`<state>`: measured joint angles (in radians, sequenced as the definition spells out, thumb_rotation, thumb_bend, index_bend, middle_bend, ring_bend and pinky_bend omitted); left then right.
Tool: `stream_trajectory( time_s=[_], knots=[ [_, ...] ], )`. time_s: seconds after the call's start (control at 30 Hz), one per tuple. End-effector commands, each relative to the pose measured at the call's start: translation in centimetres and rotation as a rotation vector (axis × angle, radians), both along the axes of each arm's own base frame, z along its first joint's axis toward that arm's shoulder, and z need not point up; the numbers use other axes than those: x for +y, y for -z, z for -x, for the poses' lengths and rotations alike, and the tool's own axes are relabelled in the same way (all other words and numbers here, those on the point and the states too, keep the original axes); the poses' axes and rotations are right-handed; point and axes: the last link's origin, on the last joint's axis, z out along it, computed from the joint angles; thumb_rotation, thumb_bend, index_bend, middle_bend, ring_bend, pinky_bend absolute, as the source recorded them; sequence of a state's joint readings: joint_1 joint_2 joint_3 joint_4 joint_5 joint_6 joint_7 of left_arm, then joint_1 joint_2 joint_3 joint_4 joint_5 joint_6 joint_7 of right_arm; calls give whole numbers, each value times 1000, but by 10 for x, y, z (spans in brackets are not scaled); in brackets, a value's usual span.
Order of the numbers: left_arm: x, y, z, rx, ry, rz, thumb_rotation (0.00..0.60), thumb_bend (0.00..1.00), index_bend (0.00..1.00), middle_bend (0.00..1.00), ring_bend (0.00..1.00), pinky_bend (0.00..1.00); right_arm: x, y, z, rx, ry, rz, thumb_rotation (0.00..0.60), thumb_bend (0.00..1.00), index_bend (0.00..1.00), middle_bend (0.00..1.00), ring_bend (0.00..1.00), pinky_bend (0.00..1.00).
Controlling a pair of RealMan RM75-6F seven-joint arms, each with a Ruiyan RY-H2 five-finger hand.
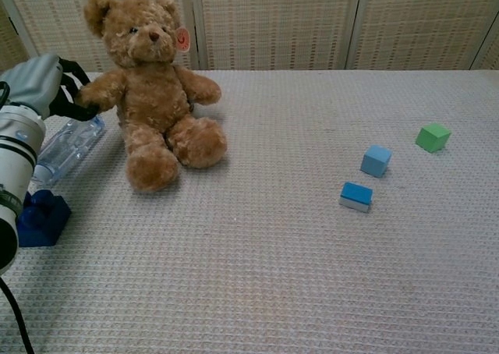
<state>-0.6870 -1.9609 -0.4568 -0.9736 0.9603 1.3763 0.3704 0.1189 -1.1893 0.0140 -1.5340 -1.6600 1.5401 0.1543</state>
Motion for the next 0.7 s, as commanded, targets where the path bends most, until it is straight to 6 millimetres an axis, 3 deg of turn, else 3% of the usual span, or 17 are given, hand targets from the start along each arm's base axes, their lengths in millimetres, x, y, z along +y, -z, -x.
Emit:
stream_trajectory(
  time_s=[0.03, 0.37, 0.7],
  knots=[
    [-1, 6, 5, -11, -53, 56, 600, 359, 530, 601, 516, 459, 0, 1, 0, 1, 3, -12, 600, 94, 101, 96, 0, 128],
    [-3, -1, -2, -49, 41, -17, 600, 357, 525, 598, 516, 459, -1, 1, 0, -3, 6, -6, 600, 95, 107, 96, 0, 128],
    [-4, 8, 7, -38, -96, 150, 600, 357, 527, 595, 515, 463, -1, 1, 0, -4, 8, -9, 600, 95, 109, 96, 0, 128]
  ],
)
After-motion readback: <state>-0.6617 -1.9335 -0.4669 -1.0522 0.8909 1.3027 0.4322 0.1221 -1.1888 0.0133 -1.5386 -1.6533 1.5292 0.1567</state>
